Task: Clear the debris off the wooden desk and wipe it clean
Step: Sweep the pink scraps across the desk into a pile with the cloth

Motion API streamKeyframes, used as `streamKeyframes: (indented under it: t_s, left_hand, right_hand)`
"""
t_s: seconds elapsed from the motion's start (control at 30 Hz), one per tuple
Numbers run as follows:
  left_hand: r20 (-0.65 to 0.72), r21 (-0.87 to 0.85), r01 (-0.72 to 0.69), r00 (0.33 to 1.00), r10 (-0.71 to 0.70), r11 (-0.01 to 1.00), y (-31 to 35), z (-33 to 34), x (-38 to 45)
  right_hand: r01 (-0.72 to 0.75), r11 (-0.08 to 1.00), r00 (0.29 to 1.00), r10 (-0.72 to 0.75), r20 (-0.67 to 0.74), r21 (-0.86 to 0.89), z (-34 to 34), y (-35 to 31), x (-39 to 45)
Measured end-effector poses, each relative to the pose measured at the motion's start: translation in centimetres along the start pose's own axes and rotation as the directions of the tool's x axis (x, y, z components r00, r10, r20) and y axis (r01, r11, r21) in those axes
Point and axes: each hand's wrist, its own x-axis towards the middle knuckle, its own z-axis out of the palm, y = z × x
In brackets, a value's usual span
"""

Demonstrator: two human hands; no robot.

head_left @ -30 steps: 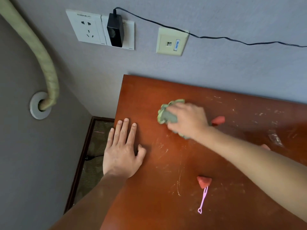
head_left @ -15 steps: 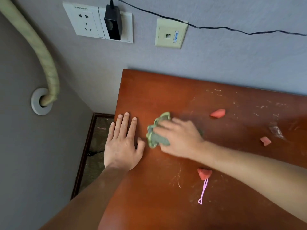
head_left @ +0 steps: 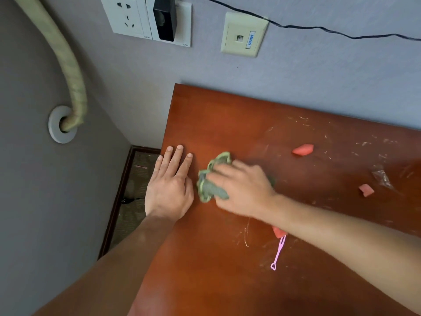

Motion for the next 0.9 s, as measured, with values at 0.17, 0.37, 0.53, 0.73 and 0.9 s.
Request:
streamKeyframes:
  t_s: [0.17, 0.37, 0.53, 0.73, 0.9]
  left_hand:
    - [-0.072, -0.107, 0.036, 0.996, -0.044, 0.994, -0.3, -0.1, -0.2]
    - [-0.131, -0.307, 0.169, 0.967, -0.217, 0.936, -0.7, -0.3, -0.8]
    - [-0.166, -0.256, 0.187, 0.958, -0.234, 0.948, -0.4, -0.5, -2.3]
    - [-0.082, 0.065, -0.013, 0.996, 0.018, 0.998, 0.7, 0.6, -8.2]
    - [0.072, 0.220, -0.038, 0.997, 0.023, 0.975, 2.3, 0.8, -12.7]
  right_hand:
    - [0.211, 0.977, 0.973, -0.207, 0.104, -0.026, 0.0, -0.6, -1.6]
    - [-0.408, 0.913, 0.913, 0.408, 0.016, 0.017, -1.7, 3.0, 7.5]
    - [-0.182, 0.983, 0.983, 0.181, -0.013, -0.011, 0.1, -3.9, 1.7]
    - [-0.002, 1.000, 0.995, 0.003, 0.104, -0.008, 1.0, -6.7, -7.3]
    - [-0.461, 0.887, 0.882, 0.460, 0.103, -0.014, 0.5, -5.6, -5.1]
